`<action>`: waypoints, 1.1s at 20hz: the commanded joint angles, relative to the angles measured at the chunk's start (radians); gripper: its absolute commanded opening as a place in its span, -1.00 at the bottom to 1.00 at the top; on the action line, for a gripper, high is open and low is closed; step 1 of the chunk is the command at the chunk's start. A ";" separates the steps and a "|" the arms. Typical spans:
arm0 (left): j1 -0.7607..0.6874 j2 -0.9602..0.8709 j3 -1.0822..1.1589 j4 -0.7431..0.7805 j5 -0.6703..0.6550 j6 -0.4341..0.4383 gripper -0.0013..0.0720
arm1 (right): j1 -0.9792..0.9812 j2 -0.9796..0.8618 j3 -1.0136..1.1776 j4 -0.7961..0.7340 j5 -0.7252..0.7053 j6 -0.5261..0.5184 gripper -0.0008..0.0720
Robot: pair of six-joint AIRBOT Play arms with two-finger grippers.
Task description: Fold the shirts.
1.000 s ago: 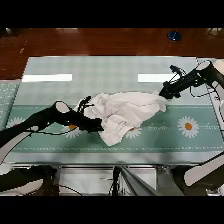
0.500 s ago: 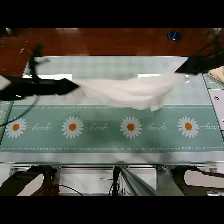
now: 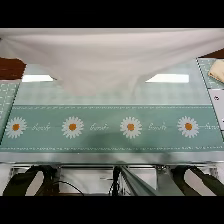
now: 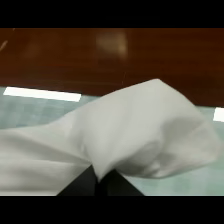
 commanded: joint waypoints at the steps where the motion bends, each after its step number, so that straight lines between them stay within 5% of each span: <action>1: 0.011 0.096 0.070 0.022 -0.084 -0.045 -0.89 | -0.006 0.130 0.024 -0.039 0.003 0.061 -0.93; 7: 0.011 0.188 0.044 0.019 -0.356 -0.150 -0.89 | -0.005 0.157 0.010 -0.161 0.369 0.130 -0.93; 12: 0.010 0.185 -0.298 0.015 -0.339 -0.151 -0.89 | 0.093 0.090 -0.278 -0.206 0.325 0.149 -0.93; 14: -0.001 0.184 -0.494 0.003 -0.218 -0.134 -0.89 | 0.220 0.048 -0.436 -0.281 0.232 0.172 -0.93; 17: -0.023 0.157 -0.709 0.004 0.042 0.020 -0.88 | 0.375 -0.062 -0.571 -0.351 -0.008 0.191 -0.93; 20: -0.023 0.069 -0.781 0.023 0.303 0.207 -0.88 | 0.405 -0.206 -0.574 -0.315 -0.221 0.219 -0.93; 22: -0.023 -0.015 -0.784 0.021 0.436 0.245 -0.88 | 0.405 -0.285 -0.574 -0.242 -0.340 0.219 -0.93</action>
